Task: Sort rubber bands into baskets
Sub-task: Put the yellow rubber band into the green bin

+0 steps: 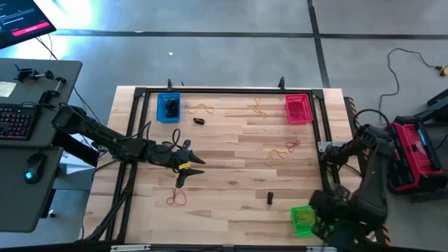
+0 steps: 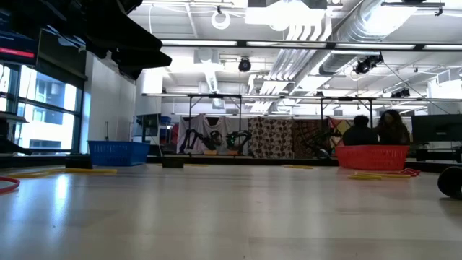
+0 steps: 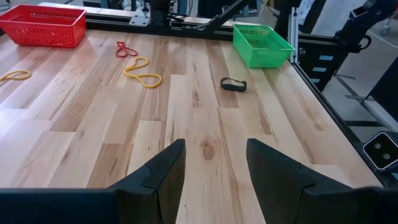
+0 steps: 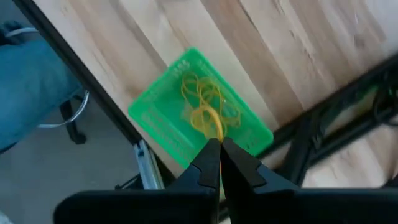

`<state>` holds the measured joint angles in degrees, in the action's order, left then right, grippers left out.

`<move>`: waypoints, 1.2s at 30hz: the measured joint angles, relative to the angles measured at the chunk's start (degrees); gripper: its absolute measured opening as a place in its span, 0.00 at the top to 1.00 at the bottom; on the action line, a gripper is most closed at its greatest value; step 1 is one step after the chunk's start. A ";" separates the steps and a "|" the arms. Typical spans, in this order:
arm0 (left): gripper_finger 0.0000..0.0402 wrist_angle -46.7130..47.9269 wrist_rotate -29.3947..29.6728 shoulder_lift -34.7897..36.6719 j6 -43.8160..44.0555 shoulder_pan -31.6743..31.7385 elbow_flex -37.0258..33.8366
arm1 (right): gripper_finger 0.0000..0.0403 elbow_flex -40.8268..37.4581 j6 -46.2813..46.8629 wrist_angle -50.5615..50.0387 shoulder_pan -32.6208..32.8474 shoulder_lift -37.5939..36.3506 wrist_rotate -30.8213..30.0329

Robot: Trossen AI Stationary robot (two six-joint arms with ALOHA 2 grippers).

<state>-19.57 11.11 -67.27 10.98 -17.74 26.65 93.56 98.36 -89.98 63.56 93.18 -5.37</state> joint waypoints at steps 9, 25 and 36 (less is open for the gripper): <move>0.59 0.03 0.00 0.01 0.15 0.00 0.00 | 1.00 -7.82 3.95 1.19 2.66 -0.14 -1.33; 0.59 0.02 -0.02 -0.02 0.98 0.01 0.00 | 1.00 -21.01 -0.37 18.20 3.25 -0.23 1.28; 0.59 0.14 -0.44 0.01 0.98 0.02 0.00 | 1.00 -33.50 -1.20 34.28 2.99 -0.25 4.05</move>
<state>-19.43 10.67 -67.26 11.97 -17.72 26.65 60.05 97.16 -55.70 66.55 92.92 -1.32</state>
